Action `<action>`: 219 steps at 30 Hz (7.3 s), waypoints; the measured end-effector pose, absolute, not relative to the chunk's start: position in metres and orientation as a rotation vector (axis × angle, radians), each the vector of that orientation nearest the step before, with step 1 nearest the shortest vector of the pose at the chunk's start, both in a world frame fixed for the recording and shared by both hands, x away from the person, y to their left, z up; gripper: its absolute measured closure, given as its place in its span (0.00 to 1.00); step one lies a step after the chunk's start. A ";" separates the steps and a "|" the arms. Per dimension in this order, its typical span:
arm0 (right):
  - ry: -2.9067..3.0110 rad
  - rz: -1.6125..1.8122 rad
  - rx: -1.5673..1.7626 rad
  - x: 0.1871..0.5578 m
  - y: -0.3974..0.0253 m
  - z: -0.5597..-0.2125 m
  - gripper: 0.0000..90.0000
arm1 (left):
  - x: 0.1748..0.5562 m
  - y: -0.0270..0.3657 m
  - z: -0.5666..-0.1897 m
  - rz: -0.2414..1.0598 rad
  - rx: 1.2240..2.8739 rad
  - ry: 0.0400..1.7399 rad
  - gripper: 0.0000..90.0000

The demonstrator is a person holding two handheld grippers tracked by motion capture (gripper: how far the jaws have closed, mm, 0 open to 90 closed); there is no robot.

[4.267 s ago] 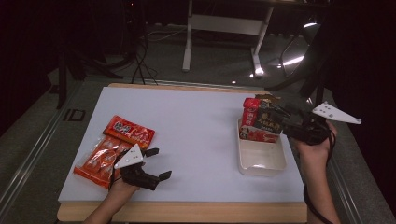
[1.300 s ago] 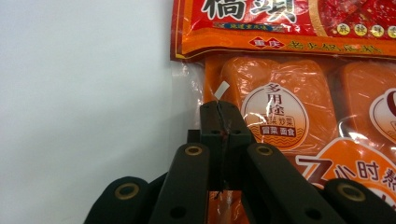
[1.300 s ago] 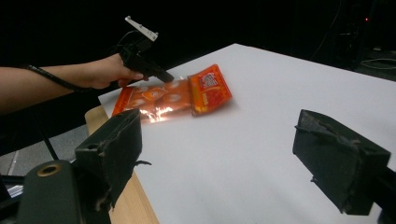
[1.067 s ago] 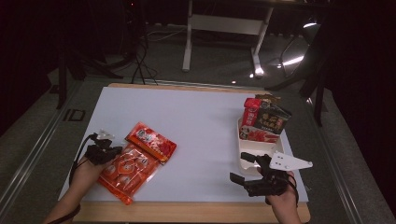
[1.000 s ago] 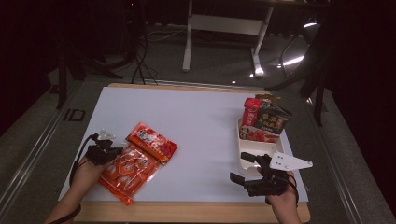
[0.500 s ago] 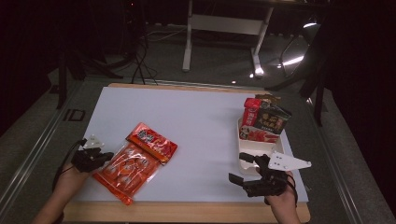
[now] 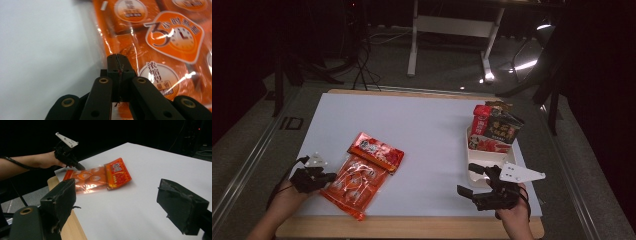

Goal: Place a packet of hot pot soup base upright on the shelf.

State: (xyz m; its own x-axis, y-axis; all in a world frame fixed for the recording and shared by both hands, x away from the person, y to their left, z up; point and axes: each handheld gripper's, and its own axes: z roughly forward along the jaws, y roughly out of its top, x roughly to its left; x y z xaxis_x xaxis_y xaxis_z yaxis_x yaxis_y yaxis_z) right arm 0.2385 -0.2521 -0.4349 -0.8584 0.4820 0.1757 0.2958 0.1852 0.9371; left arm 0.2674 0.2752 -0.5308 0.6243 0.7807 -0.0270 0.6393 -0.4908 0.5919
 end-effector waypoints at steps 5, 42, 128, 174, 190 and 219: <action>2.296 1.748 0.754 0.238 -0.250 -0.435 0.17 | 0.264 0.257 -0.532 0.298 2.268 1.077 1.00; 2.306 1.752 0.757 0.238 -0.251 -0.437 0.17 | 0.271 0.161 -0.532 0.202 2.251 0.920 1.00; 2.296 1.708 0.733 0.235 -0.254 -0.436 0.21 | 0.293 0.133 -0.508 0.123 2.140 0.923 0.50; 2.309 1.529 0.670 0.223 -0.237 -0.441 0.13 | 0.392 0.122 -0.547 0.066 2.043 1.078 0.57; 2.289 1.571 0.776 0.233 -0.244 -0.445 0.12 | 0.385 0.110 -0.541 0.044 2.069 1.042 0.99; 2.259 1.520 0.839 0.258 -0.251 -0.432 0.14 | 0.334 0.115 -0.454 0.146 1.944 0.740 1.00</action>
